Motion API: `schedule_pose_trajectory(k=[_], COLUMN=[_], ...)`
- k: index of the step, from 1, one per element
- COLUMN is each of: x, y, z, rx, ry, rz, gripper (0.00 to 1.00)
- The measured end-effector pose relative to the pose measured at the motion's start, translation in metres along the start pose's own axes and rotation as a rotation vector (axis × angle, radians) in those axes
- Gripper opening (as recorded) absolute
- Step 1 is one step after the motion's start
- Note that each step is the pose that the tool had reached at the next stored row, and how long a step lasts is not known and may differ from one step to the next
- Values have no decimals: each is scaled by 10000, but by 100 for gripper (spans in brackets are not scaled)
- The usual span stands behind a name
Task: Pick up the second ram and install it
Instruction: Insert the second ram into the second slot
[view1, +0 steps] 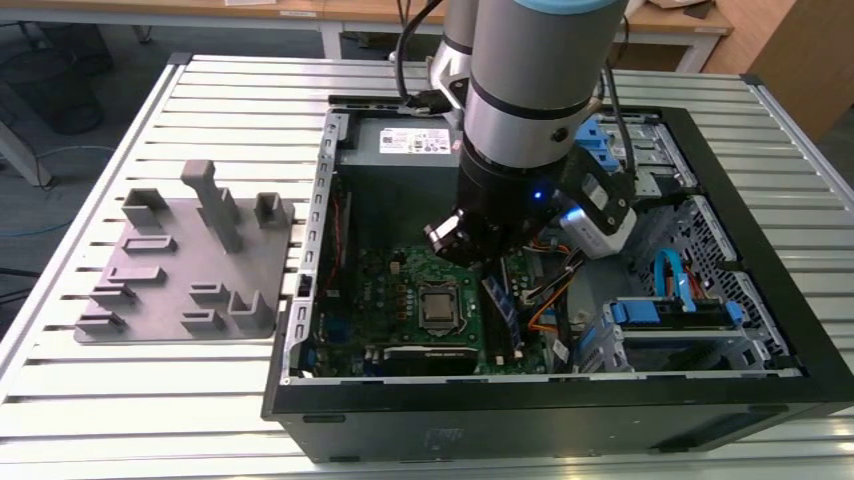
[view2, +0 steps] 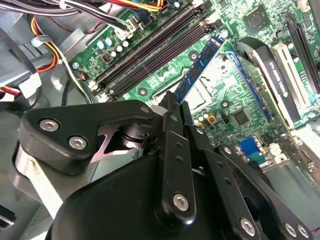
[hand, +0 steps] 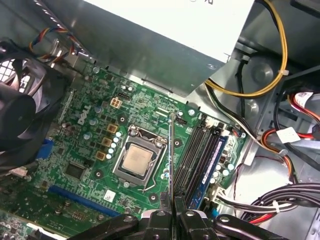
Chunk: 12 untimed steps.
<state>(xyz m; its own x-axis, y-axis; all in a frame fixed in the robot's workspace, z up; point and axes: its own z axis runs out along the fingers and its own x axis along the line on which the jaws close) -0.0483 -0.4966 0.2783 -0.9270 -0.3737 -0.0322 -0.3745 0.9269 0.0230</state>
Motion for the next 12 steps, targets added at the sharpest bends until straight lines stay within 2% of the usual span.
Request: schedule_pose_trajectory(k=[12], x=[0], y=[0], z=[1], rx=[28], ry=[-21], rz=[893], gripper=[14])
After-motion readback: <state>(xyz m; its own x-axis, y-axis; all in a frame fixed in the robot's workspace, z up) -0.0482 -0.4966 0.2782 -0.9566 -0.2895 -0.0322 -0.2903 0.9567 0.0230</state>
